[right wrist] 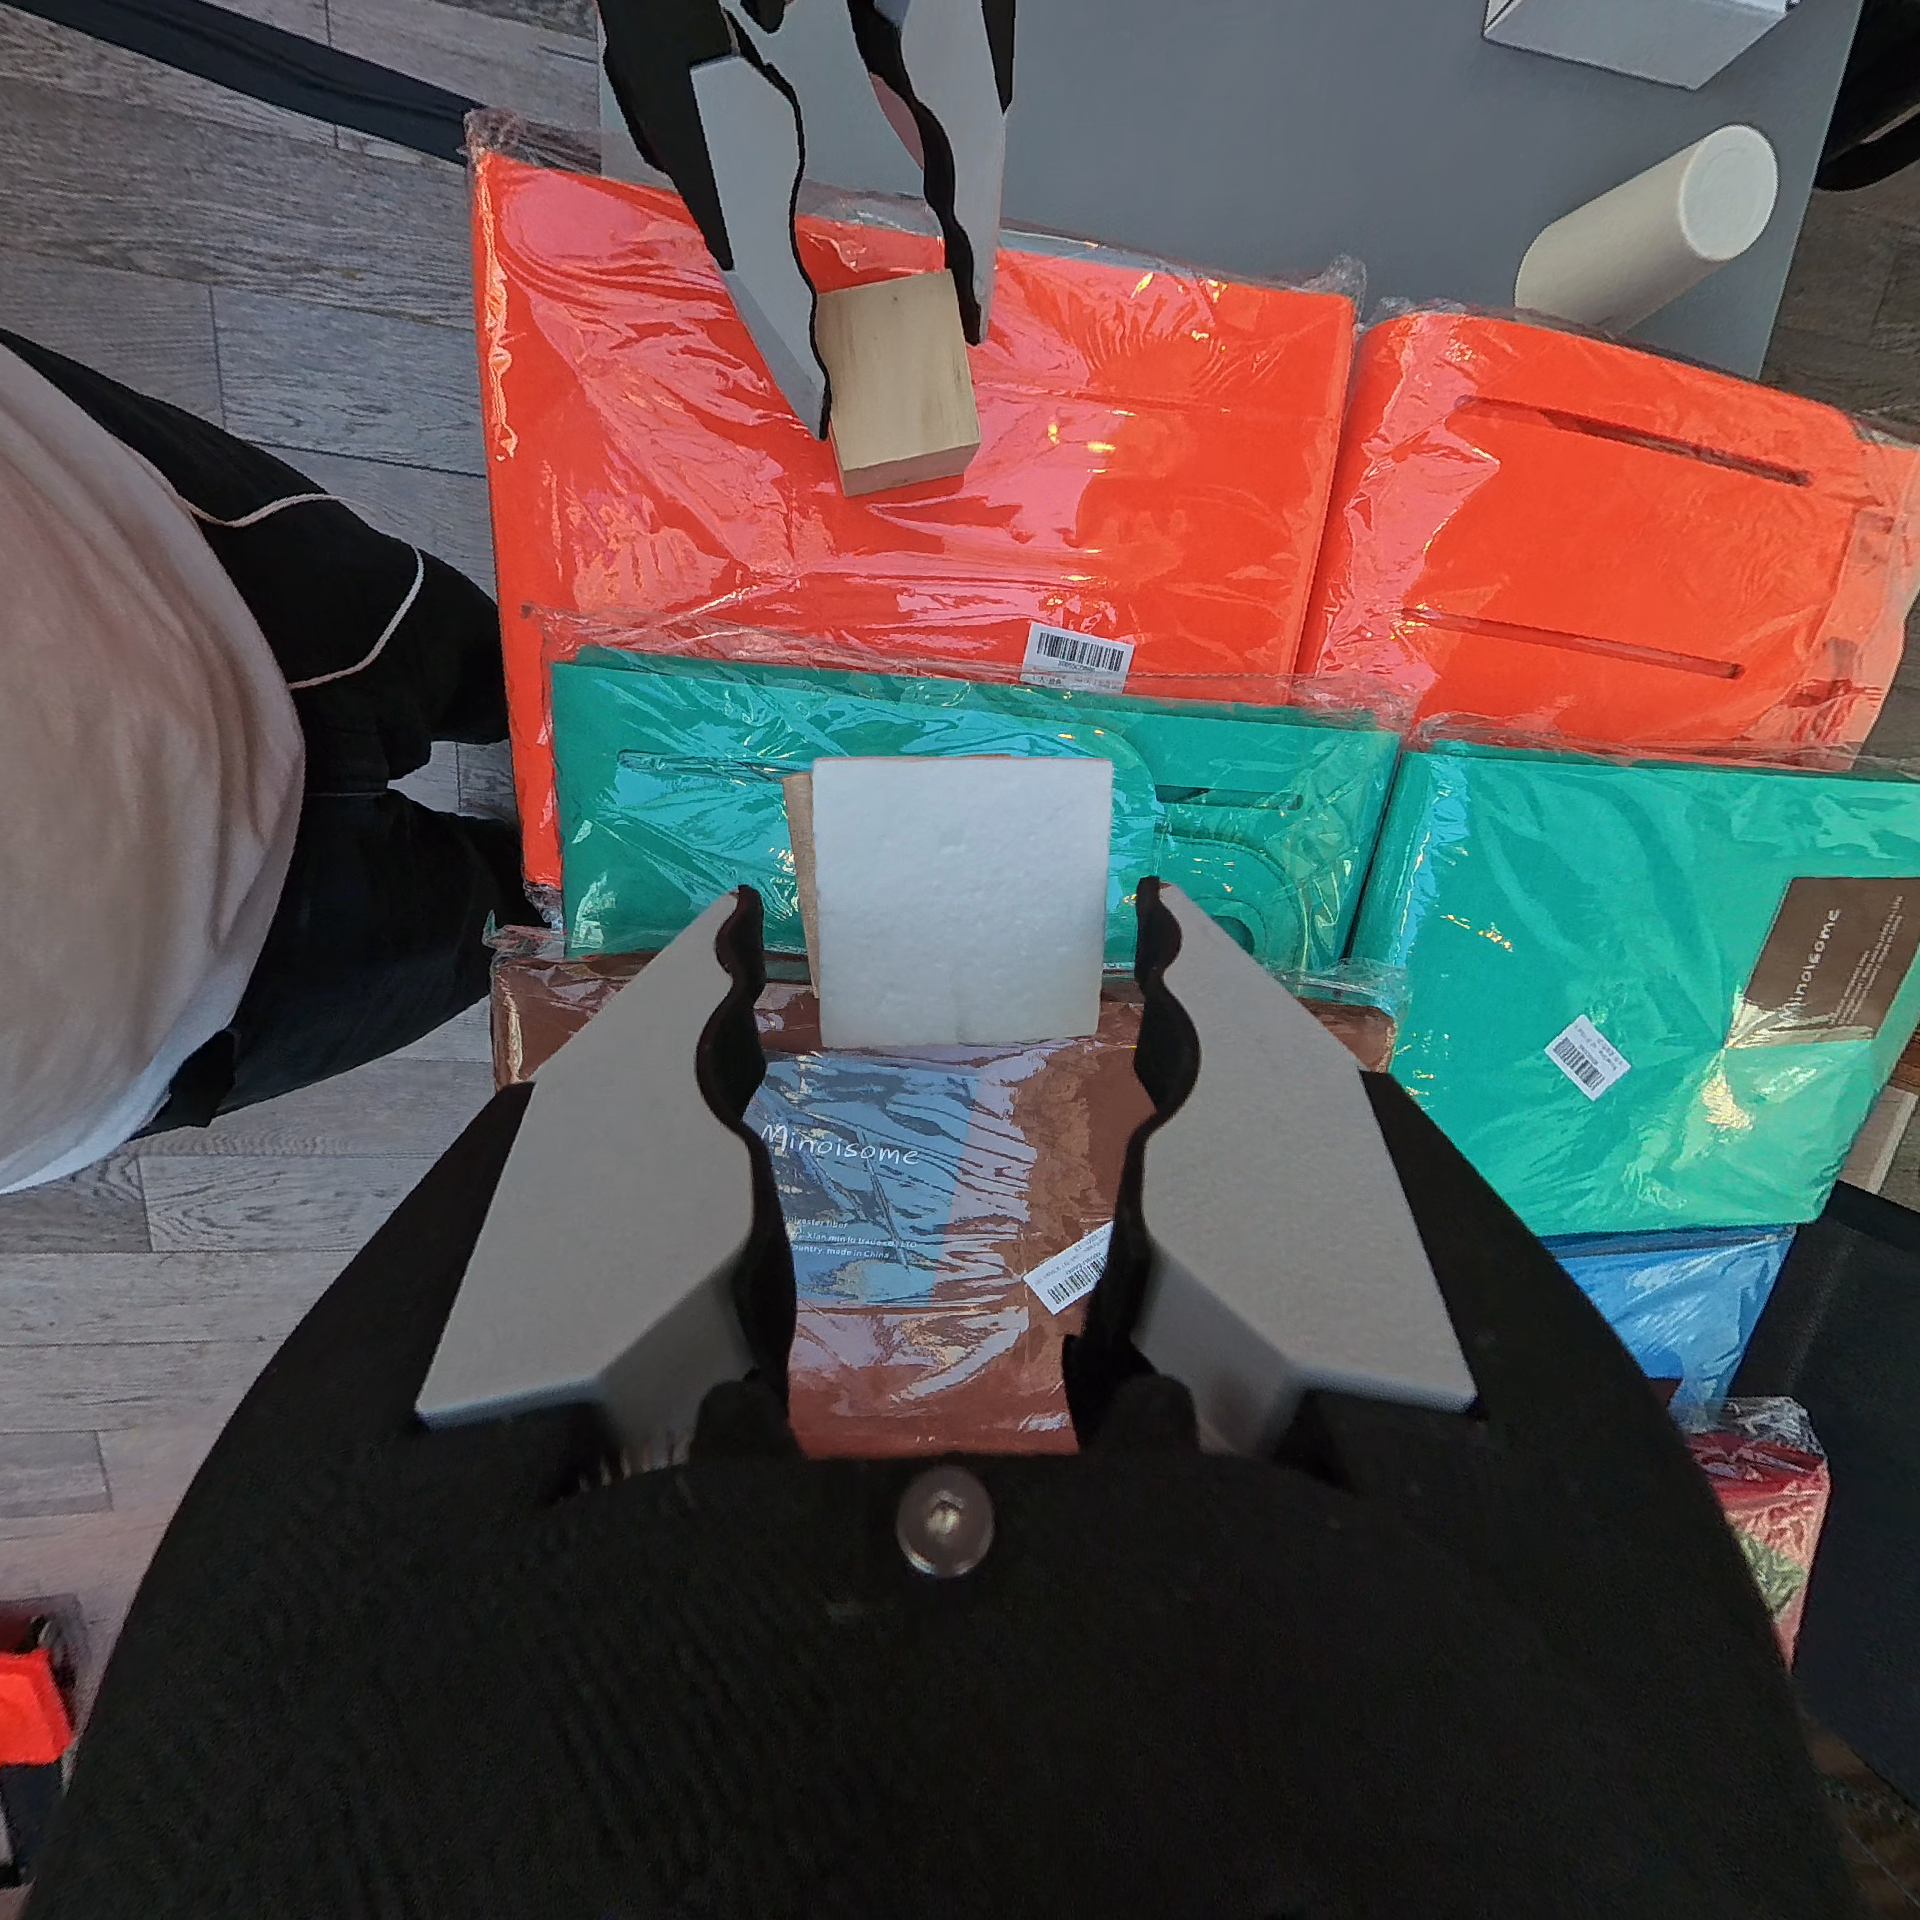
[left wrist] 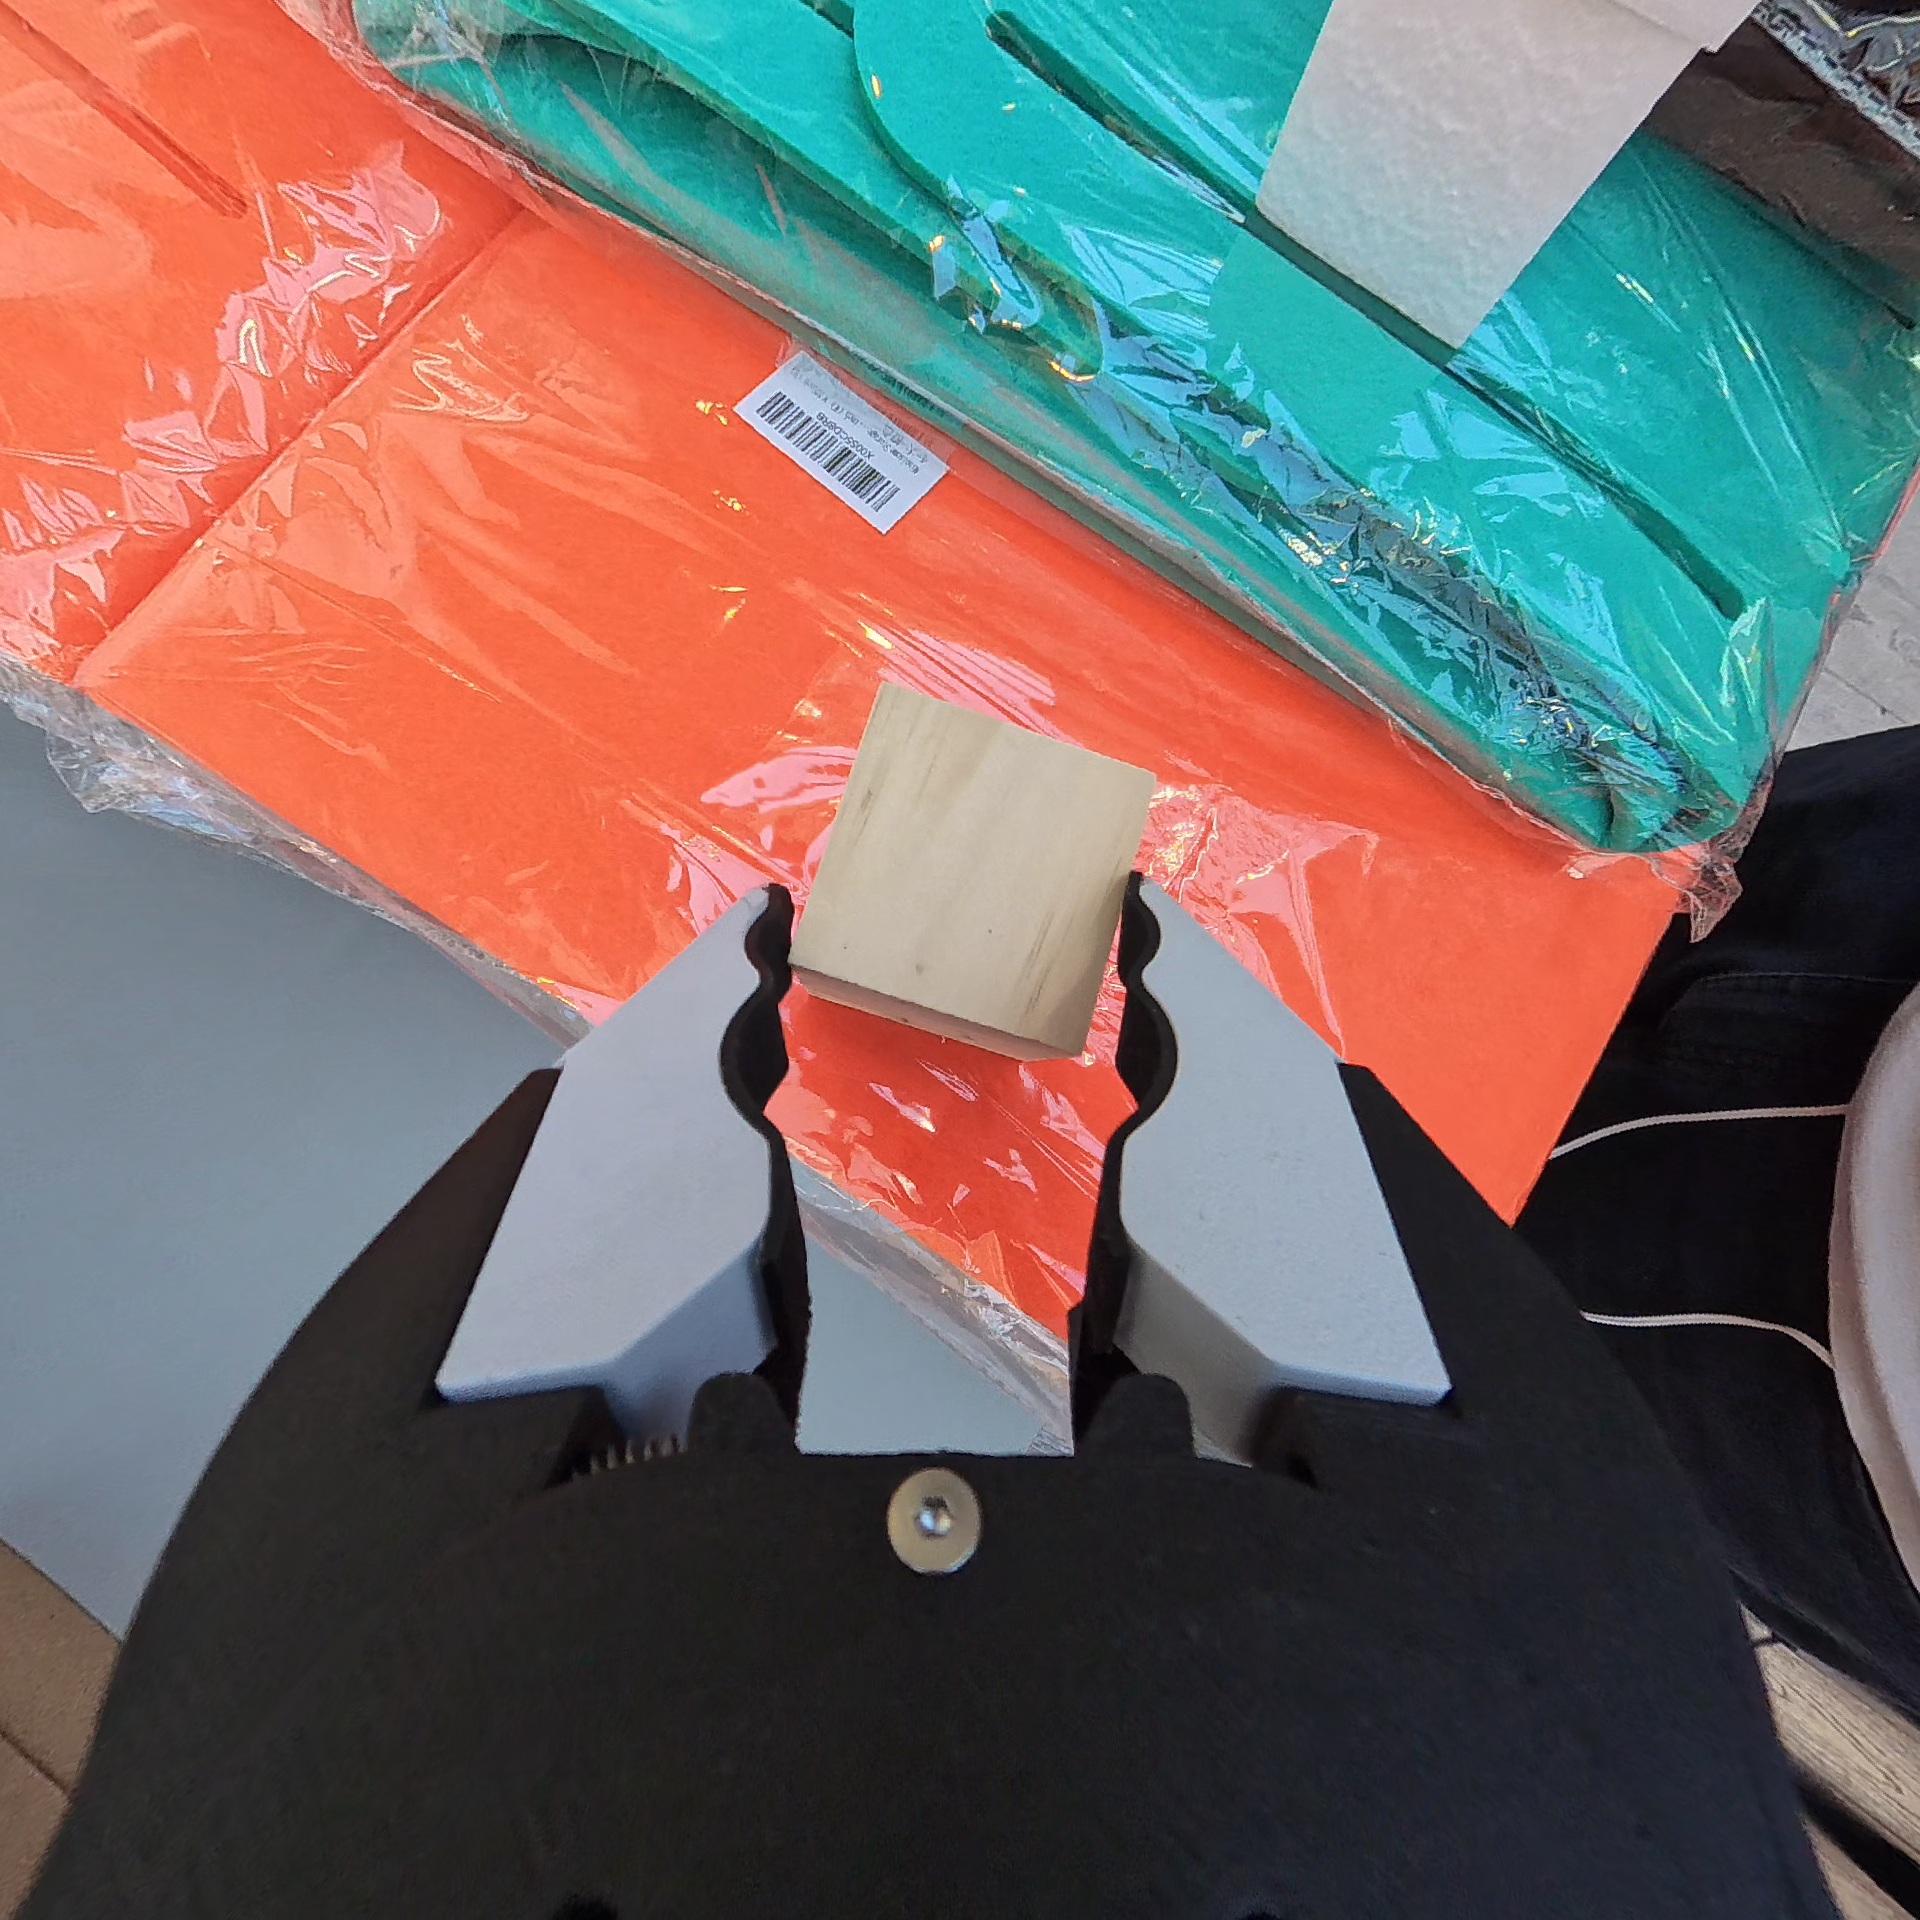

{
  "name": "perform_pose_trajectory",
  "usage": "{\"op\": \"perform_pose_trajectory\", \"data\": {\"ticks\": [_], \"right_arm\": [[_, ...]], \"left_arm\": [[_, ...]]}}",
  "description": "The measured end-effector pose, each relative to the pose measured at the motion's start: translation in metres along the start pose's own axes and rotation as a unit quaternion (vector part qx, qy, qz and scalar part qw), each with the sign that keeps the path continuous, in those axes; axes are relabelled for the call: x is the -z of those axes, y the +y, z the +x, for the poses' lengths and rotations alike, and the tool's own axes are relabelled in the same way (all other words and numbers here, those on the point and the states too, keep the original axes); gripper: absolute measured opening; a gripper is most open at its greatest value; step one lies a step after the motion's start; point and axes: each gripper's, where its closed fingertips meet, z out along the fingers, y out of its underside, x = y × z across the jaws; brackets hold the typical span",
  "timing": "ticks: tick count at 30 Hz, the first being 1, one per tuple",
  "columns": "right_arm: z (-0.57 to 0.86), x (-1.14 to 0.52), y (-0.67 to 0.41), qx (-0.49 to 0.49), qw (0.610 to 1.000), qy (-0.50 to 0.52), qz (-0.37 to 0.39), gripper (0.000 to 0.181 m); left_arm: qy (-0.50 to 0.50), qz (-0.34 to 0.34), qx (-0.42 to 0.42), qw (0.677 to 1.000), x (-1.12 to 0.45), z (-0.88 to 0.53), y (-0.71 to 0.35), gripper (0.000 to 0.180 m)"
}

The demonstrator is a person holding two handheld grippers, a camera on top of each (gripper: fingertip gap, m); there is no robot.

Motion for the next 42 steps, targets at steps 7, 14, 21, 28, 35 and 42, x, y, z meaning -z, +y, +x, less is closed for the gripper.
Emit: {"op": "perform_pose_trajectory", "data": {"ticks": [7,14,21,28,35,42], "right_arm": [[-0.001,0.034,0.002,-0.032,0.996,0.040,0.067,0.082],[-0.025,0.080,0.044,-0.128,0.973,0.097,0.166,0.079],[-0.063,0.076,0.091,-0.204,0.952,0.105,0.201,0.077],[-0.085,0.080,0.118,-0.230,0.946,0.113,0.199,0.076],[-0.089,0.080,0.124,-0.233,0.946,0.114,0.197,0.077],[-0.087,0.079,0.119,-0.224,0.948,0.109,0.200,0.077]], "left_arm": [[-0.012,0.043,0.031,0.999,0.037,0.001,-0.025,0.062],[0.017,0.131,0.030,0.991,0.137,0.038,-0.164,0.062],[0.041,0.131,-0.057,0.989,0.128,0.086,-0.257,0.062],[0.036,0.088,-0.079,0.992,0.101,0.092,-0.253,0.062],[0.043,0.087,-0.055,0.994,0.096,0.091,-0.254,0.064],[0.049,0.110,-0.052,0.991,0.103,0.093,-0.260,0.069]]}}
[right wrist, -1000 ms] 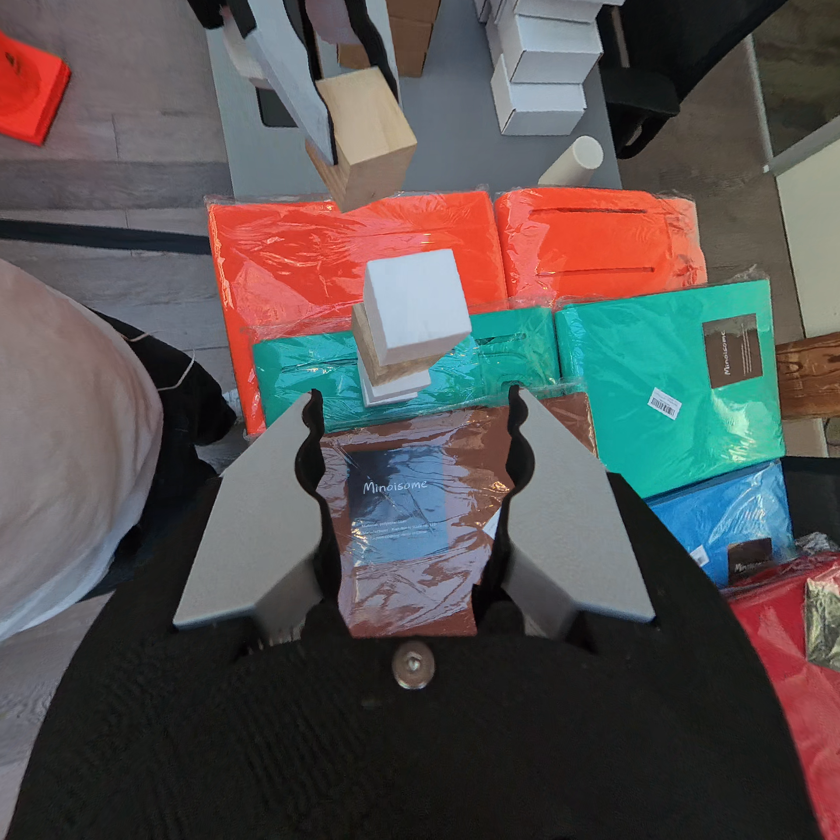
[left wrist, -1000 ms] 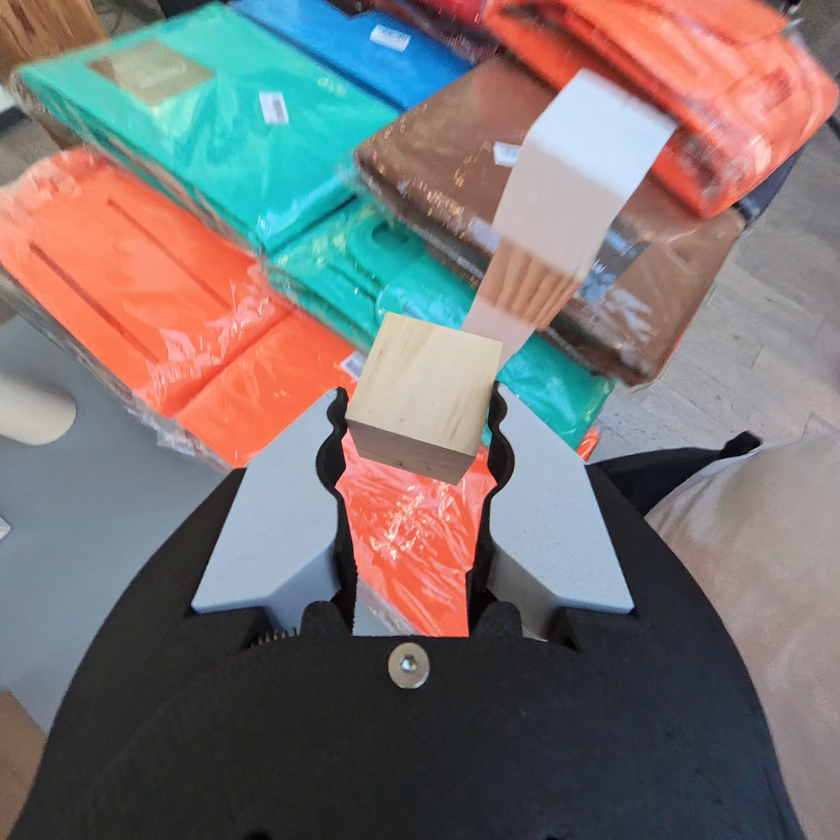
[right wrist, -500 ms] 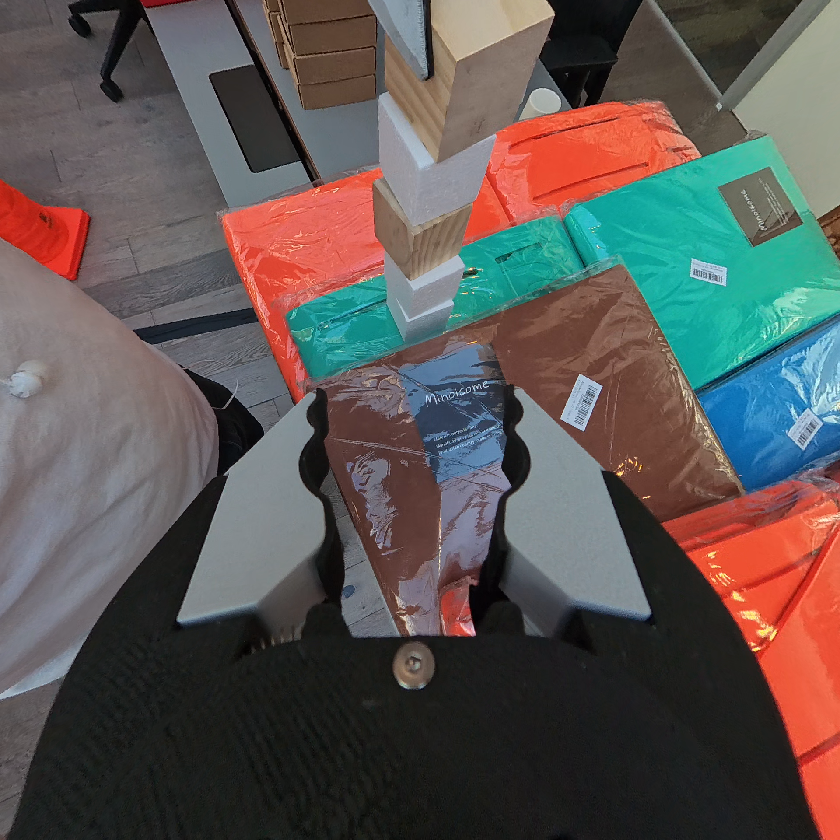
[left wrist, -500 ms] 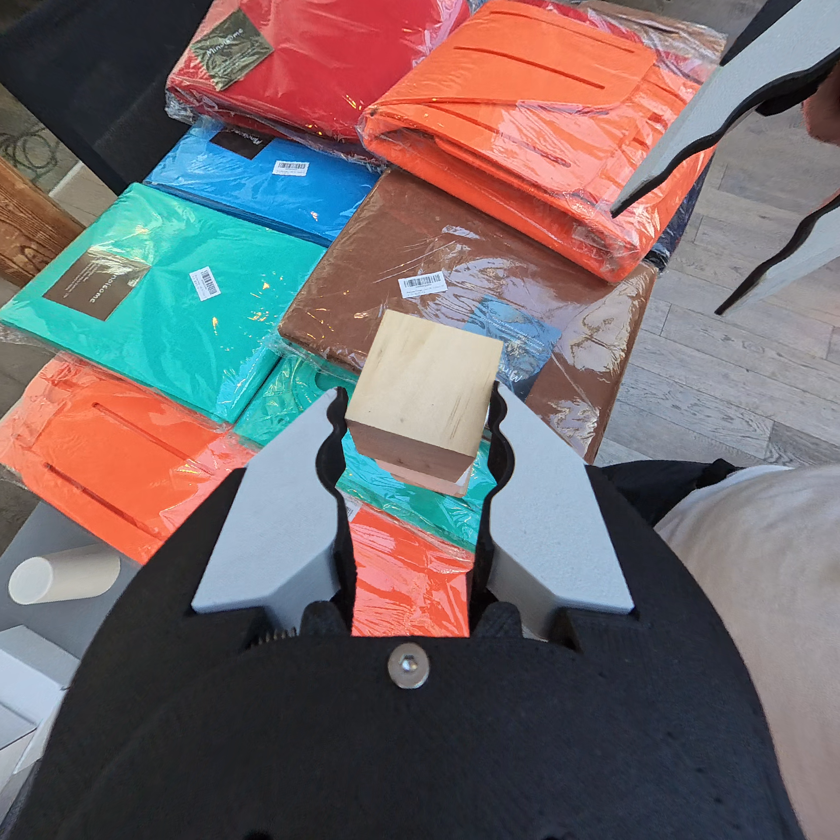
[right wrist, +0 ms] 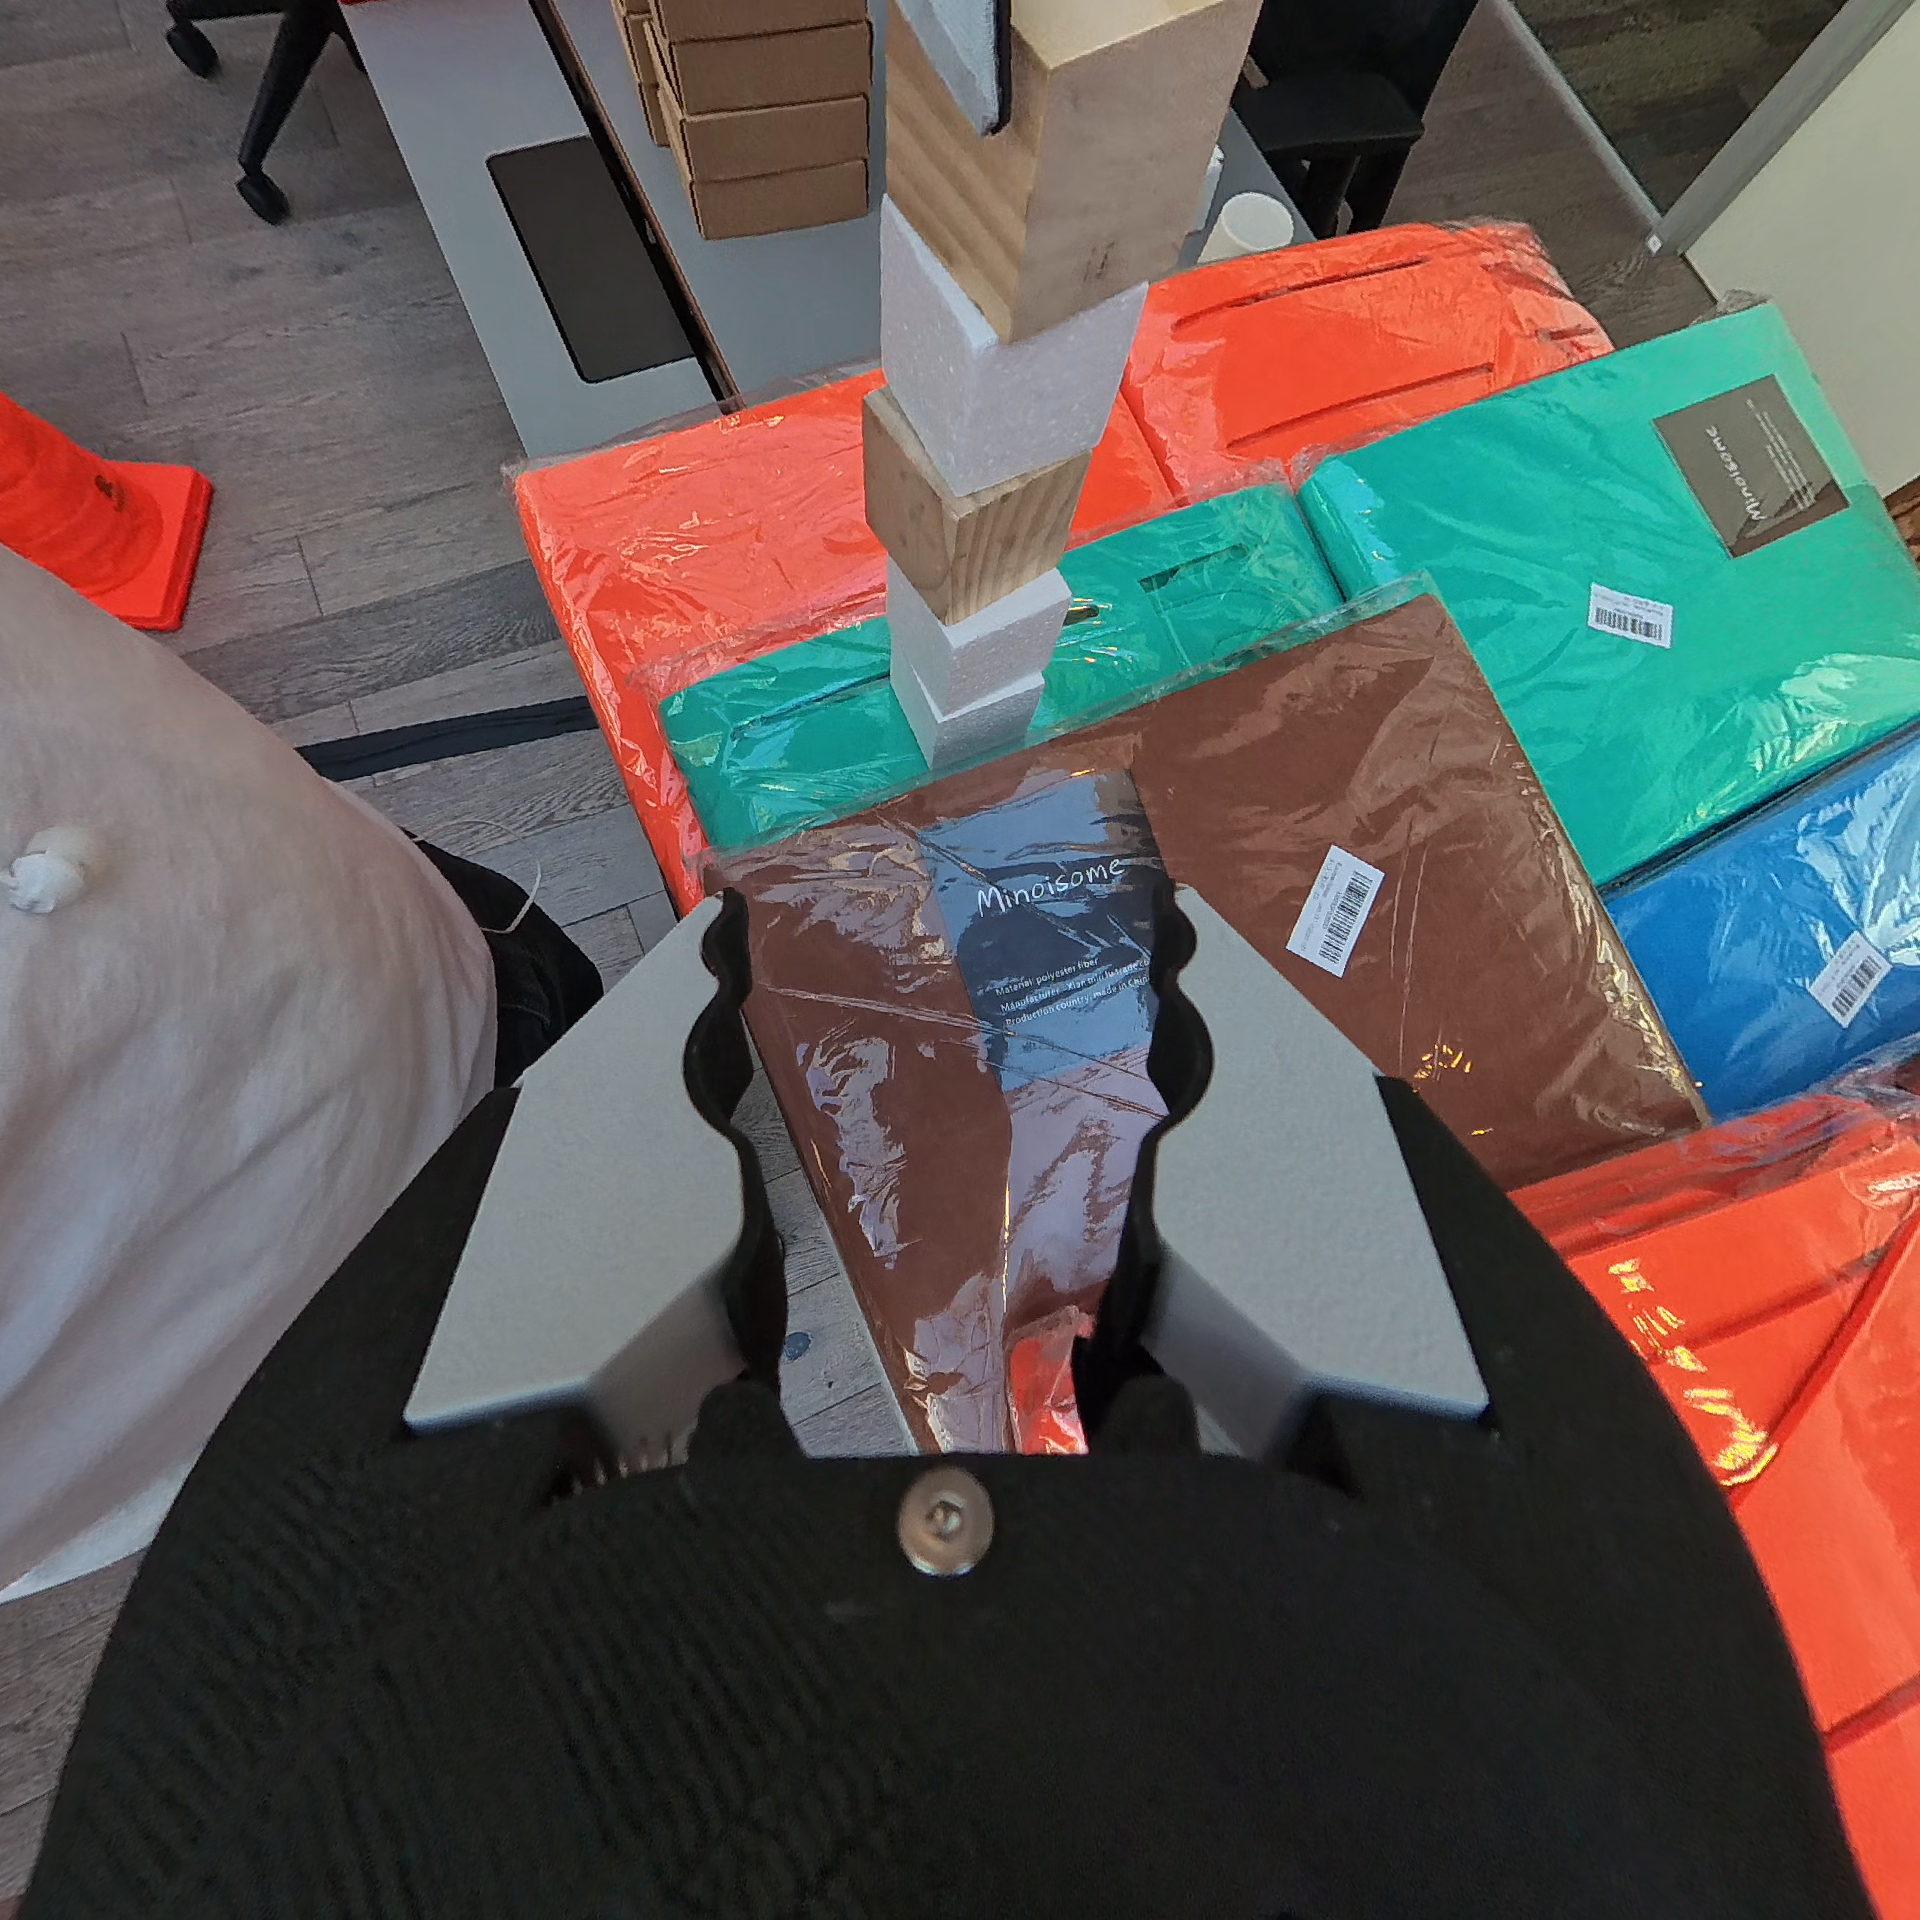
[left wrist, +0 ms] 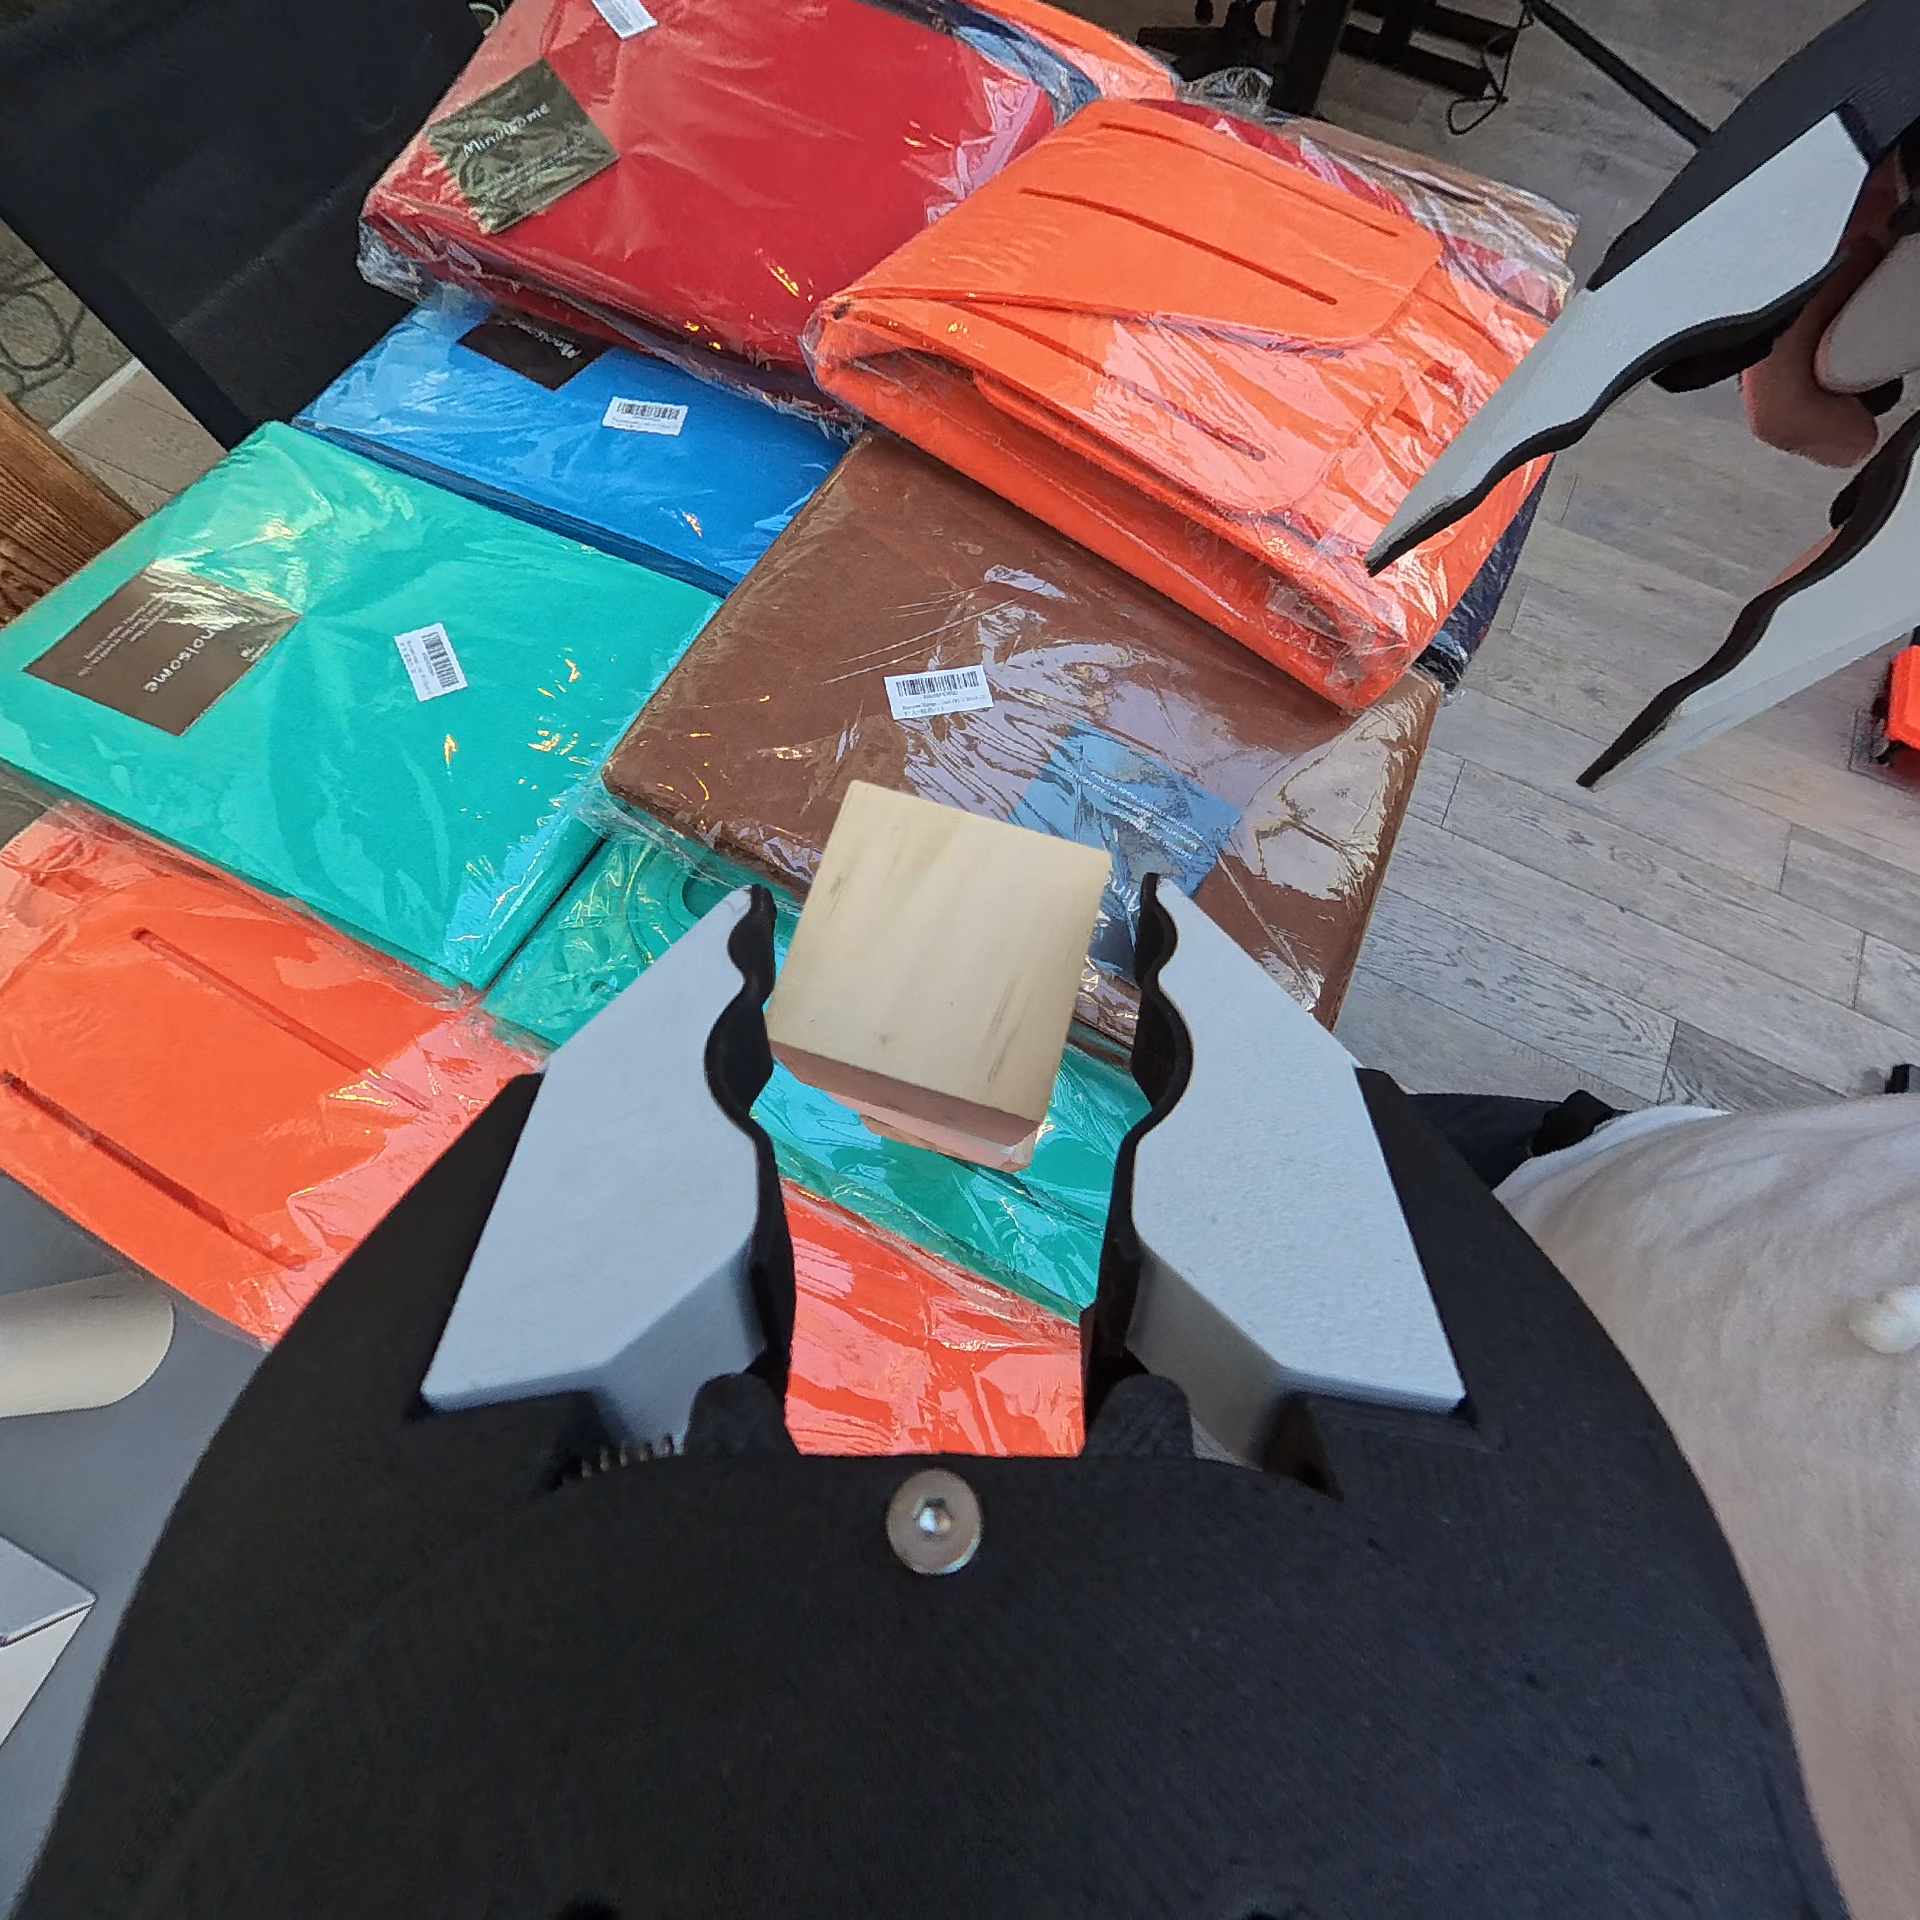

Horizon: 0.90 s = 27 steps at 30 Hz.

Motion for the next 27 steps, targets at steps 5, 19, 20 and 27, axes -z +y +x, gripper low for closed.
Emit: {"op": "perform_pose_trajectory", "data": {"ticks": [5,19,20,27], "right_arm": [[0.000,-0.004,-0.003,0.001,1.000,-0.003,0.002,0.077],[-0.005,-0.015,-0.001,-0.003,1.000,-0.011,-0.003,0.076],[-0.005,-0.015,-0.001,-0.004,1.000,-0.011,-0.002,0.076],[-0.007,-0.016,0.002,-0.005,1.000,-0.016,-0.007,0.076]], "left_arm": [[-0.002,0.005,-0.006,1.000,0.001,-0.001,-0.001,0.066],[-0.001,0.014,-0.021,1.000,-0.004,-0.001,-0.006,0.056],[0.003,0.014,-0.024,1.000,-0.004,0.001,-0.008,0.056],[0.021,-0.021,-0.062,0.998,-0.017,0.011,-0.012,0.056]]}}
